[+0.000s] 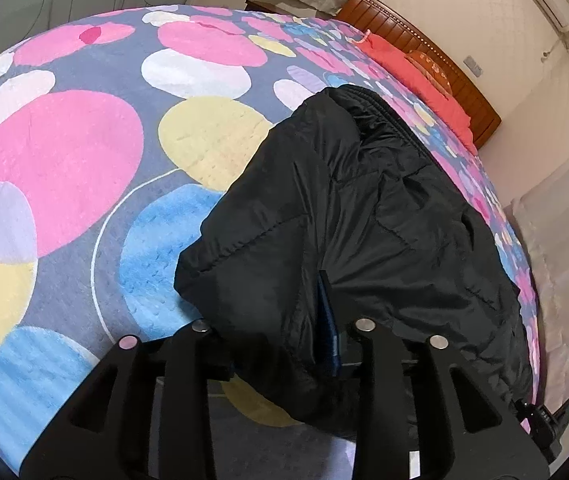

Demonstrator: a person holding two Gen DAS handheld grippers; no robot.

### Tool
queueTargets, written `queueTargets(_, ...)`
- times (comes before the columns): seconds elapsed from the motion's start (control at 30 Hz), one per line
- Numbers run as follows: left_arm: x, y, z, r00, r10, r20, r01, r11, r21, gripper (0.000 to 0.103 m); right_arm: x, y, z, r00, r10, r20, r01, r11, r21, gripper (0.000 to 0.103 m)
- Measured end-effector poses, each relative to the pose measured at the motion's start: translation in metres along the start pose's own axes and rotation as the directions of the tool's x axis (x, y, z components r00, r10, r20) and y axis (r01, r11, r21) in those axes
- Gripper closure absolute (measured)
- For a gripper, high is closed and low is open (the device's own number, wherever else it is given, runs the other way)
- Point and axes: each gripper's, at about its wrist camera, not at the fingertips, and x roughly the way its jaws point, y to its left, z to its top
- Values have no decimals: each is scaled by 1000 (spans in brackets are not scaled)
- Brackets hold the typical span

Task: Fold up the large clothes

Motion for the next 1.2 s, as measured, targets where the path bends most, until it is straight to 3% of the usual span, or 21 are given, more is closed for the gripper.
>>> queueTargets(0.2, -6, 10, -3, 1000, 23, -9, -24, 1000, -14, 44, -8, 0, -10, 1000, -25, -19, 24, 1000, -17, 50)
queueTargets(0.37, -15, 17, -4, 1000, 13, -19, -14, 1000, -16, 37, -24, 8, -24, 998, -58, -32, 56, 996, -72, 46)
queueTargets(0.67, -38, 30, -7, 999, 35, -20, -33, 997, 75, 32, -44, 40, -57, 990, -127, -63, 111, 970, -216, 45)
queueTargets(0.83, -49, 43, -6, 997, 77, -29, -74, 992, 102, 32, -47, 89, -76, 988, -146, -47, 117, 917, -382, 45)
queueTargets(1.0, -58, 60, 17, 995, 102, 6, -102, 988, 112, 32, -33, 144, -78, 989, -150, 14, 136, 842, -522, 45)
queueTargets(1.2, -35, 47, 65, 998, -18, -53, 28, 980, 195, 25, 8, 200, -68, 978, -181, 104, 206, 764, -612, 45)
